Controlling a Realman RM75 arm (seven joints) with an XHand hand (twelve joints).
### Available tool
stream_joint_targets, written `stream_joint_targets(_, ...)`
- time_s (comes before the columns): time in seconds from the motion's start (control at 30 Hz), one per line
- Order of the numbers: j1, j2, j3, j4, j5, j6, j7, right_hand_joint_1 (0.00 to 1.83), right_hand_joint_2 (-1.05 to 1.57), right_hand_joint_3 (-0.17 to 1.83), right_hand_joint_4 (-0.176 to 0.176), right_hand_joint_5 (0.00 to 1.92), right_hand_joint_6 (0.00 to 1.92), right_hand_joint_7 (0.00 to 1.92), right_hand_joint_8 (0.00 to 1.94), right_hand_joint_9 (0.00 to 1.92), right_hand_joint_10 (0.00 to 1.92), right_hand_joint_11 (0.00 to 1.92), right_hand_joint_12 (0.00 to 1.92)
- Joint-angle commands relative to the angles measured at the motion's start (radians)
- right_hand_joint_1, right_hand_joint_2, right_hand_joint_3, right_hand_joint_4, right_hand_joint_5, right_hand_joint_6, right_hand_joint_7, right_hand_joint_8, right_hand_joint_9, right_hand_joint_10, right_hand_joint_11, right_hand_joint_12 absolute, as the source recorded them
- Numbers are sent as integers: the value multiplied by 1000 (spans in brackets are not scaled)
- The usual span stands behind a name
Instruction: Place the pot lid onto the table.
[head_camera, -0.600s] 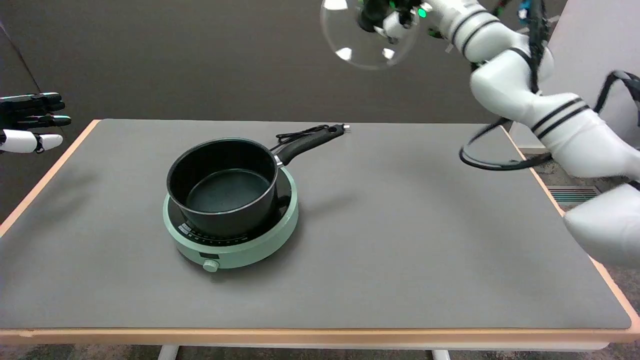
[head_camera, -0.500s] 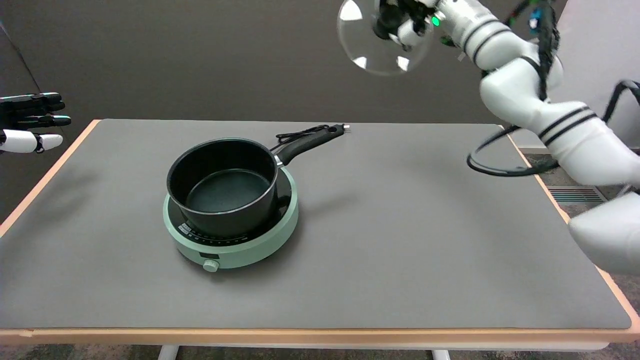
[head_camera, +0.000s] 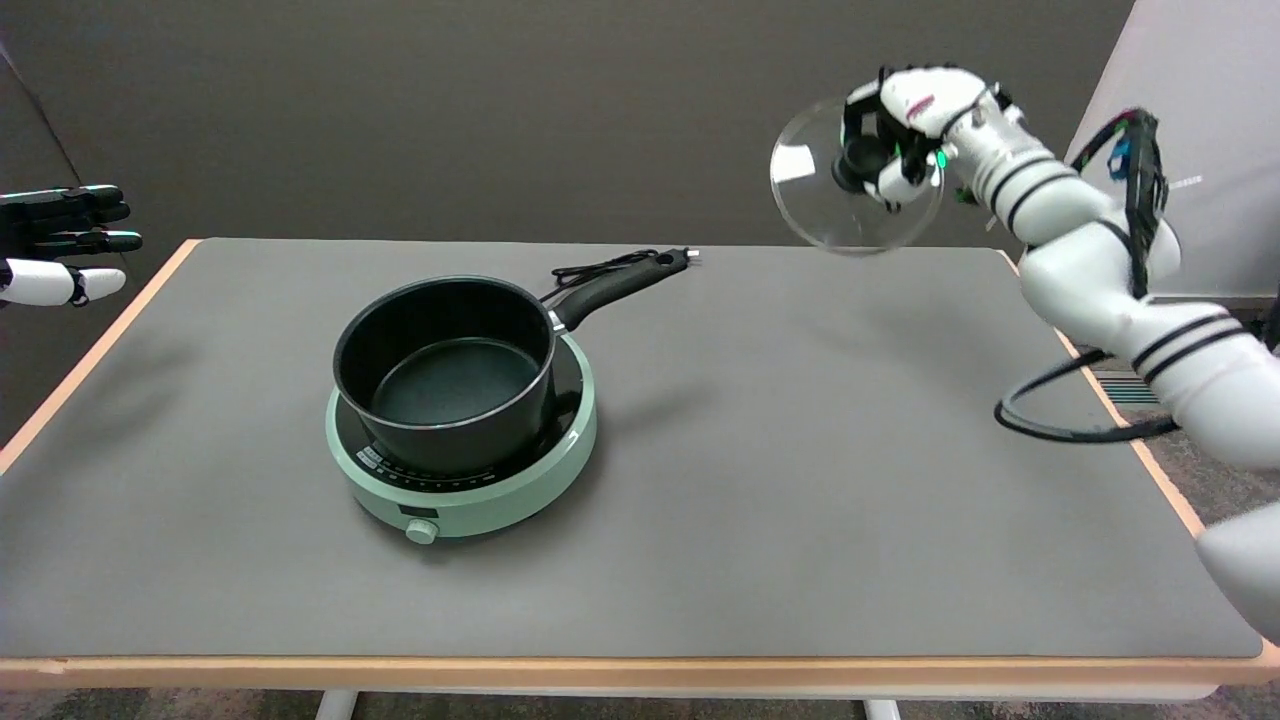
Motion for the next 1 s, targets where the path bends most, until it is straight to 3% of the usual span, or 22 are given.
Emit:
stream_joint_targets(0.03,-286,46,61,113,-5,-9,3,1377,750,745,176,726,1264,974,1249,885,1431,766,1026)
stream_joint_targets(0.23,-260,53,4,115,21,-9,5,1377,749,745,176,728,1263,975,1248,885,1434,767,1024)
stream_joint_targets(0.73,-95,51,-305,4,163,16,5,1377,748,745,176,731,1263,977,1245,886,1444,770,1022)
stream_joint_targets(1.0,-29,106,-391,28,281,-16,-2,1378,746,747,176,735,1262,979,1243,888,1444,771,1023)
